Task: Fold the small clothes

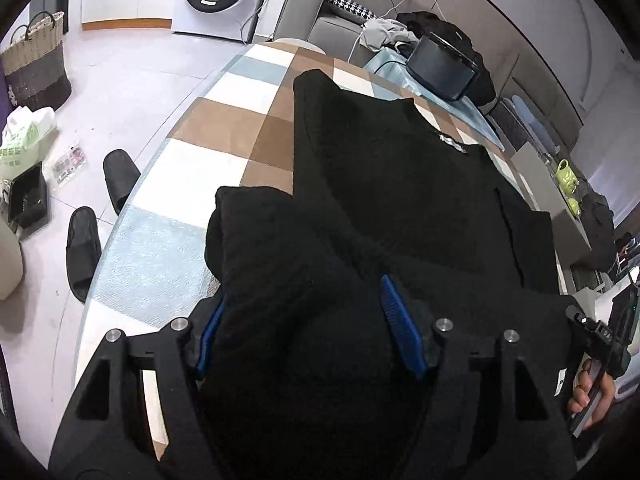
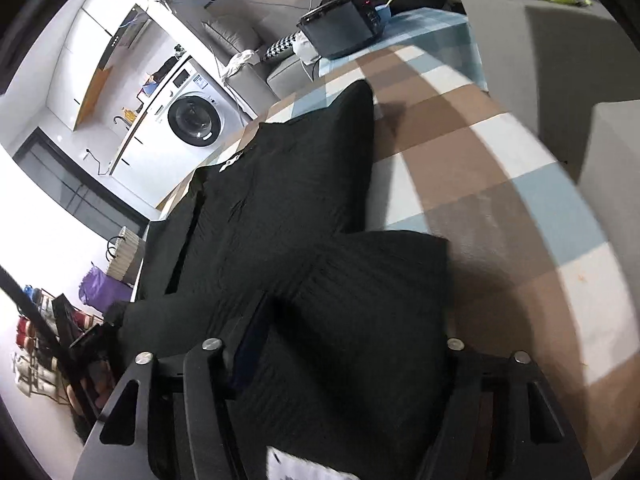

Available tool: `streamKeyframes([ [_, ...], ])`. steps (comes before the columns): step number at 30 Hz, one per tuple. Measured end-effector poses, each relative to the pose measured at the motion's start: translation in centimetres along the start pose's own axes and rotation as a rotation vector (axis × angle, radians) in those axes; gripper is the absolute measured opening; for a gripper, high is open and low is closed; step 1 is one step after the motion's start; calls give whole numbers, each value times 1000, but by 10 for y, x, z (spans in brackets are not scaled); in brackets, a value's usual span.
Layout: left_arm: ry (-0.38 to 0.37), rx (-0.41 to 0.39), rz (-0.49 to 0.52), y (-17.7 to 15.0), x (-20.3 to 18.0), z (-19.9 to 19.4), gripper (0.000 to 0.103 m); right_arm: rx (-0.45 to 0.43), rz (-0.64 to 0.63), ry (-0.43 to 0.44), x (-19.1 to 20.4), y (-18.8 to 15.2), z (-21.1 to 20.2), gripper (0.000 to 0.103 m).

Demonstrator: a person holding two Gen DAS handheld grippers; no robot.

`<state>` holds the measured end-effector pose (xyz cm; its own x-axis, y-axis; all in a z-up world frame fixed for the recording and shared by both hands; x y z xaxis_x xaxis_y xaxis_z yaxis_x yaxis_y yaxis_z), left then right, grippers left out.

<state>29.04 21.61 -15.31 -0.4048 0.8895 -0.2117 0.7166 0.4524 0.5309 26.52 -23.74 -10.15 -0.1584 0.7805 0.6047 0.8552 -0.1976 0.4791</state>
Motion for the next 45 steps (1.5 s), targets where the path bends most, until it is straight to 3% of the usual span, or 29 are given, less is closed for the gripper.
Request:
streamKeyframes([
  [3, -17, 4, 29, -2, -5, 1, 39, 18, -47, -29, 6, -2, 7, 39],
  [4, -8, 2, 52, -3, -8, 0, 37, 22, -62, -36, 8, -4, 8, 36],
  [7, 3, -6, 65, -7, -8, -3, 35, 38, -100, -47, 10, -5, 11, 31],
  [21, 7, -16, 76, -53, 5, -39, 35, 64, -103, -31, 6, -18, -2, 31],
  [24, -3, -38, 64, -57, 11, -49, 37, 57, -98, -23, 4, -19, -9, 33],
  [26, -10, -48, 31, -57, 20, -59, 44, 47, -81, -23, 1, -14, -13, 41],
  [29, -21, -75, -24, -60, 37, -80, 55, 31, -83, -16, -1, -13, -29, 46],
  [31, -7, -103, -36, -66, 49, -94, 67, 13, -77, -10, -5, -17, -43, 53],
  [34, 21, -105, -32, -81, 63, -106, 70, -6, -60, 2, -11, -34, -65, 54],
  [38, 18, -43, -57, -99, 74, -103, 70, -31, -38, -2, -24, -56, -88, 54],
  [45, 12, -5, -28, -108, 60, -92, 70, -11, -82, 12, -16, -65, -85, 54],
])
Point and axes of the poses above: each gripper's, at about its wrist camera, not at the fingertips, and z roughly the way its jaws point, x to its left, y to its top, the point moved 7 cm from there along z, roughly the way its jaws point, and after that the axes turned 10 degrees about y, right-handed, at the moved point
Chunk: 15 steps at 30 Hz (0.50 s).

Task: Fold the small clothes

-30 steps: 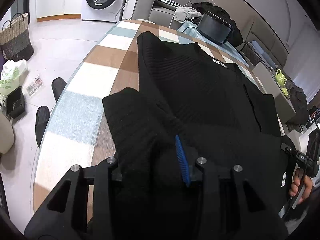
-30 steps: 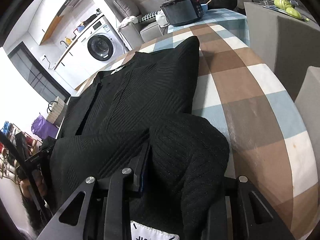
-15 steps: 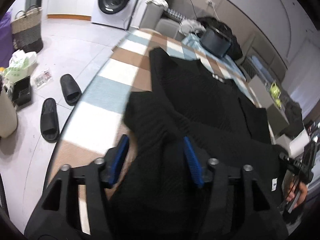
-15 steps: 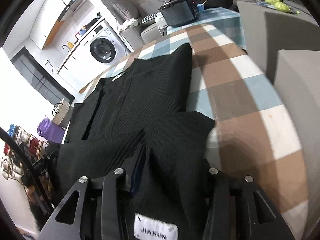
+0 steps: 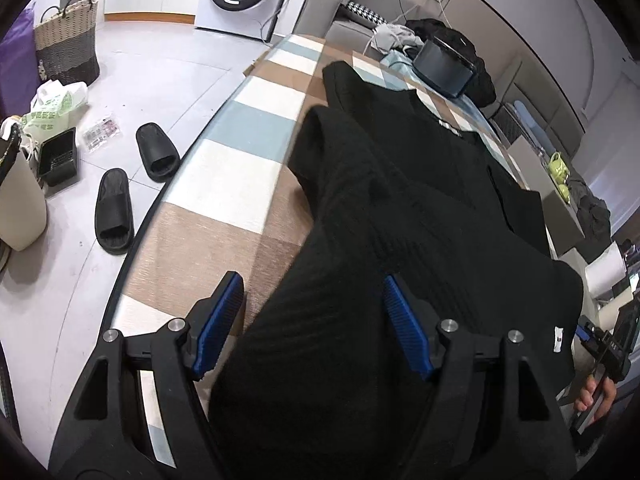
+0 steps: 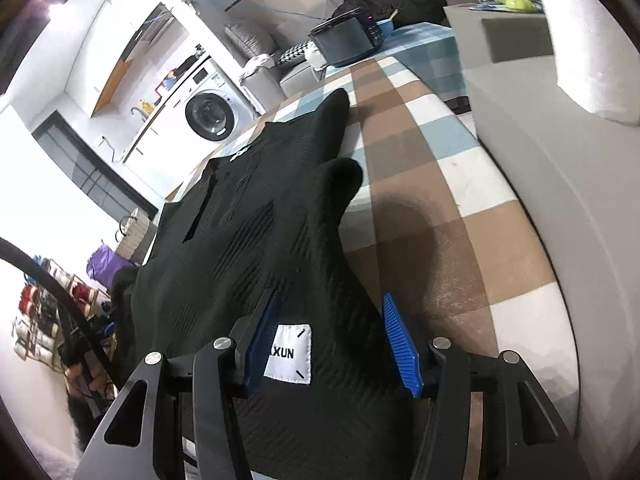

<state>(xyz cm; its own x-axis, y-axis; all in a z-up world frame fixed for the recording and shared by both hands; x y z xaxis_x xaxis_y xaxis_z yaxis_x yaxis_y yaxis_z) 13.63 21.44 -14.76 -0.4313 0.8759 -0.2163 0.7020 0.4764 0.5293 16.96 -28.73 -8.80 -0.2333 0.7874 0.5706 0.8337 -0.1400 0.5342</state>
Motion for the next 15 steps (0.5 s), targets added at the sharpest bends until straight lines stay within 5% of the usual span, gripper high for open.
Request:
streamKeyframes([
  [5, 2, 5, 10, -4, -5, 1, 69, 15, -99, 22, 19, 1, 11, 54],
  [11, 8, 1, 37, -10, -3, -4, 69, 53, -185, 151, 44, -7, 8, 54],
  [15, 11, -5, 19, -5, -1, 0, 64, 44, -166, 96, 33, -1, 13, 54],
])
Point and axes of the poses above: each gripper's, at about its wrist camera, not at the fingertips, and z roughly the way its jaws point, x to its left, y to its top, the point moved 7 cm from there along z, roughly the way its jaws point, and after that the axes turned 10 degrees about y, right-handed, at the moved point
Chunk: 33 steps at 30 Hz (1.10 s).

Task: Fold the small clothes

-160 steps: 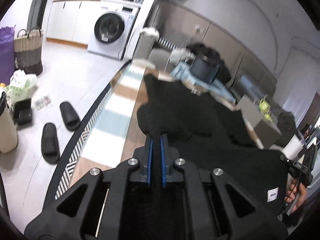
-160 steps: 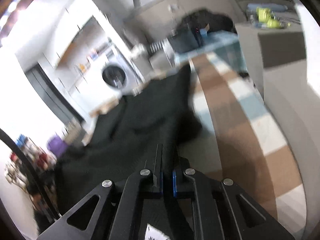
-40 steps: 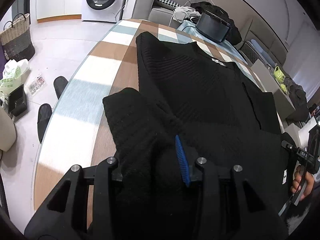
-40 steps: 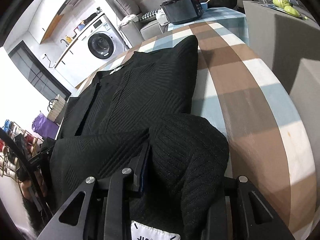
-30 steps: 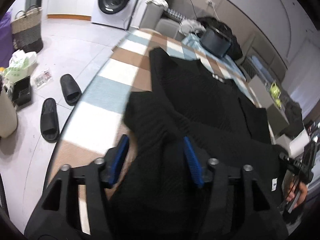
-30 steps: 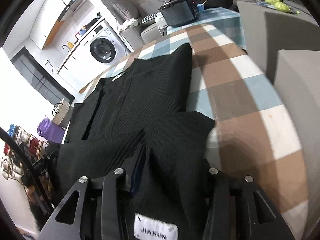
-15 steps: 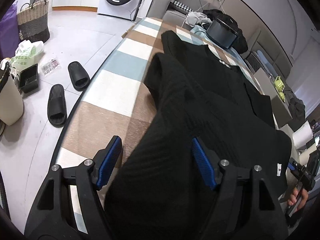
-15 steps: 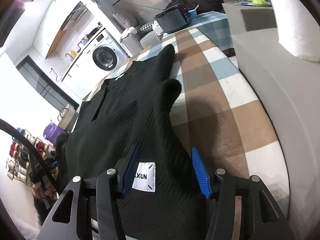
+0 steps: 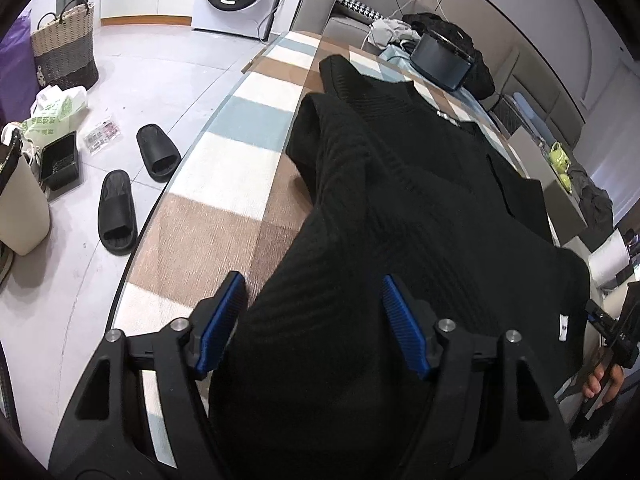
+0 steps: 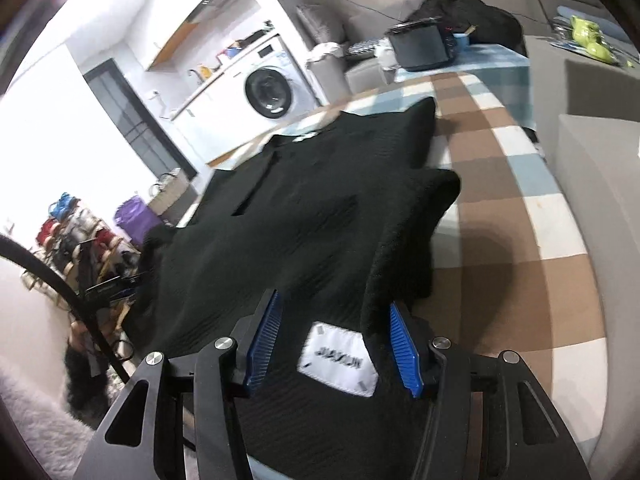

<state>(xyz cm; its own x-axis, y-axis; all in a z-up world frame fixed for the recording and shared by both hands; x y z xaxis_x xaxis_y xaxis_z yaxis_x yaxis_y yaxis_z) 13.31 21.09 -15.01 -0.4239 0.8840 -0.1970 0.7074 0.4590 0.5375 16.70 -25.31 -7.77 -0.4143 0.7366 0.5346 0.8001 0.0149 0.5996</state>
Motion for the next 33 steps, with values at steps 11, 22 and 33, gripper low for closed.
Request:
streamKeyframes([
  [11, -38, -146, 5, 17, -6, -29, 6, -73, -23, -70, -3, 9, 0, 5],
  [22, -109, -280, -39, 76, -13, -56, 3, -376, -62, -23, 21, 72, -48, 4],
  [33, 0, -177, -16, 125, -22, 19, 3, -244, 68, -269, -37, 111, 26, 4],
])
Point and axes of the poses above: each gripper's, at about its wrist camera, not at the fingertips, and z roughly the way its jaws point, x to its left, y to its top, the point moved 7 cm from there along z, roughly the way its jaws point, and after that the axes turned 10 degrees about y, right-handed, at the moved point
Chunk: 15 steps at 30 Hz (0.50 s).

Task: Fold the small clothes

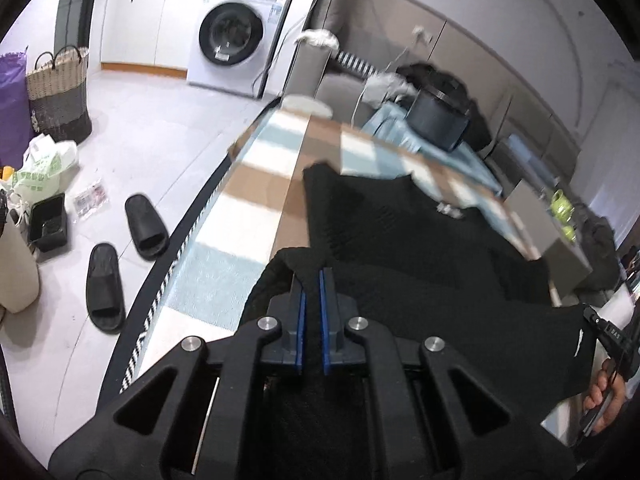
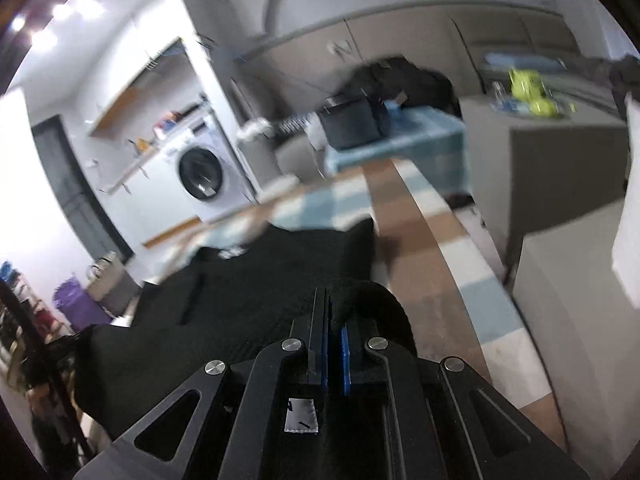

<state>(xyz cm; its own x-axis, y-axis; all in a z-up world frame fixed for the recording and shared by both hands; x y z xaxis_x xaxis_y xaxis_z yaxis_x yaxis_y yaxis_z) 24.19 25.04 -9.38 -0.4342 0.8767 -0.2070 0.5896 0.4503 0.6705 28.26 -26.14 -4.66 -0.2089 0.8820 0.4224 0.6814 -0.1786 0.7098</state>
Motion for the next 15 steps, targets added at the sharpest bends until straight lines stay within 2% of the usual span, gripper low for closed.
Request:
streamKeyframes([
  [4, -13, 45, -20, -7, 5, 14, 5, 91, 63, -40, -23, -15, 20, 5],
  [5, -14, 43, -22, -8, 7, 13, 5, 94, 79, -30, -25, -16, 19, 10],
  [6, -10, 42, -23, -9, 8, 11, 11, 96, 90, -23, -28, -18, 18, 15],
  [7, -3, 44, -23, -13, 9, 10, 18, 102, 100, -17, -30, -20, 13, 25],
  [8, 8, 48, -26, -15, 12, 7, 23, 103, 112, -9, -32, -22, 7, 30],
  [9, 16, 51, -33, -18, 15, 5, 35, 99, 129, 8, -34, -24, 0, 32],
  [10, 19, 52, -51, -21, 20, 1, 42, 98, 148, 32, -36, -28, -8, 38],
  [11, 16, 53, -68, -24, 24, -3, 45, 101, 170, 54, -37, -32, -16, 43],
  [13, 7, 70, -98, -34, 34, -12, 53, 110, 219, 107, -38, -46, -36, 45],
  [15, 7, 87, -116, -42, 40, -18, 55, 113, 256, 135, -43, -60, -51, 49],
])
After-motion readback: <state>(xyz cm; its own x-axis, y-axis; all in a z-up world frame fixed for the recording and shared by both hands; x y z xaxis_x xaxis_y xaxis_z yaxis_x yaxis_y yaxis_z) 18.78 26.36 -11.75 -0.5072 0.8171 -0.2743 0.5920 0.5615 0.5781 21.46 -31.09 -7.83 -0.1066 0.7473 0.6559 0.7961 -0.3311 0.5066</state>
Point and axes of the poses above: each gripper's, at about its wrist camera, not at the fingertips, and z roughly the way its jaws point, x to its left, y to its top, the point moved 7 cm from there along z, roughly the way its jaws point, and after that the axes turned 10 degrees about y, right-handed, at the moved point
